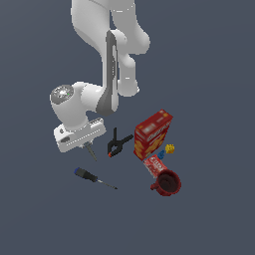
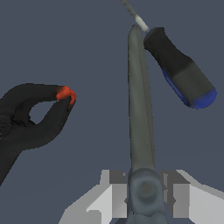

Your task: Pick up a designated object from a clutter of objects.

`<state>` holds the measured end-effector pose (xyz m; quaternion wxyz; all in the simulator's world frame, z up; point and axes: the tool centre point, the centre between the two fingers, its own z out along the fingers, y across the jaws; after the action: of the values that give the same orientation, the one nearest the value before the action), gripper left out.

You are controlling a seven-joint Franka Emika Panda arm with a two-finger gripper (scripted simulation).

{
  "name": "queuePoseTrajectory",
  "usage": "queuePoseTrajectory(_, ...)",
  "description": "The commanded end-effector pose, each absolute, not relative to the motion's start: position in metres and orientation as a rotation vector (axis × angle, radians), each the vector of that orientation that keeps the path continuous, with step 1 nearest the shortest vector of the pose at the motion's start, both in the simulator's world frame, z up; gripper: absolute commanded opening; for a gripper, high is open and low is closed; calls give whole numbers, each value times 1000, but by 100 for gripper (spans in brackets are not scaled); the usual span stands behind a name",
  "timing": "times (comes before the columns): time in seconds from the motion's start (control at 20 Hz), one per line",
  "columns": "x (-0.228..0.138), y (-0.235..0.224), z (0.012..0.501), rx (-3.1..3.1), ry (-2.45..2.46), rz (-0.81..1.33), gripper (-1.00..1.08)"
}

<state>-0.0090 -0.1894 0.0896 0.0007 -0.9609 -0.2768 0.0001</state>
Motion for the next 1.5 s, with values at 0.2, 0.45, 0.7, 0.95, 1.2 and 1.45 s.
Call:
queuePoseTrajectory(0.2, -8, -173, 160, -3019, -869, -1, -100)
queuePoseTrajectory(0.45, -7, -159, 219, -3020, -868, 1, -100)
queuePoseTrajectory(0.7, -6, -146, 274, -3020, -868, 1, -100)
queuePoseTrajectory(0.95, -4, -134, 323, -3021, -868, 1, -100)
queuePoseTrajectory(1.2, -1, -126, 359, -3020, -868, 1, -100)
queuePoseTrajectory(1.45, 1, -120, 382, -3020, -868, 0, -100)
